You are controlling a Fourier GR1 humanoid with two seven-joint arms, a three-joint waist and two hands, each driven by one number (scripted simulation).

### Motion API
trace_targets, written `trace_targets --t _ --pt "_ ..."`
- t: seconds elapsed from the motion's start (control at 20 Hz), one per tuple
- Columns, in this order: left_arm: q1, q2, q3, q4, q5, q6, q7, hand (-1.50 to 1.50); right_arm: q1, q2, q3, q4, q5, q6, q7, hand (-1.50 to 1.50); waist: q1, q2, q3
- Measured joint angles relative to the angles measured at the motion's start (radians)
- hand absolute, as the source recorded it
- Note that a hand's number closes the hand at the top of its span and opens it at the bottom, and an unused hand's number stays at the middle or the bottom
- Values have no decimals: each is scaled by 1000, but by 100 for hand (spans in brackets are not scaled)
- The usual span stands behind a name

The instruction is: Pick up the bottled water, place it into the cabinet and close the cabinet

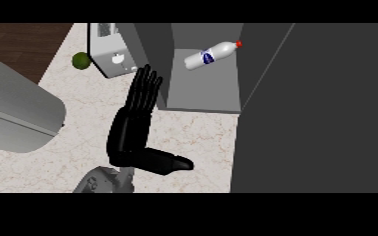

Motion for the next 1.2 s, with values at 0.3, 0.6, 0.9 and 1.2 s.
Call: trace_targets --t 0.3,0.6,0.9,1.2 --pt "258 104 -42 -322 -15 33 21 -150 -14 -68 89 -25 88 60 45 150 -9 6 -1" --pt "492 211 7 -525 5 10 -29 -150 -12 -120 168 -73 156 90 82 150 -21 19 2" --pt "679 303 114 -671 95 -66 -61 -150 -35 -138 228 -124 254 87 142 150 -20 23 2" --pt "804 347 197 -719 175 -166 -101 -150 -82 -134 242 -159 308 94 228 150 -10 24 1"
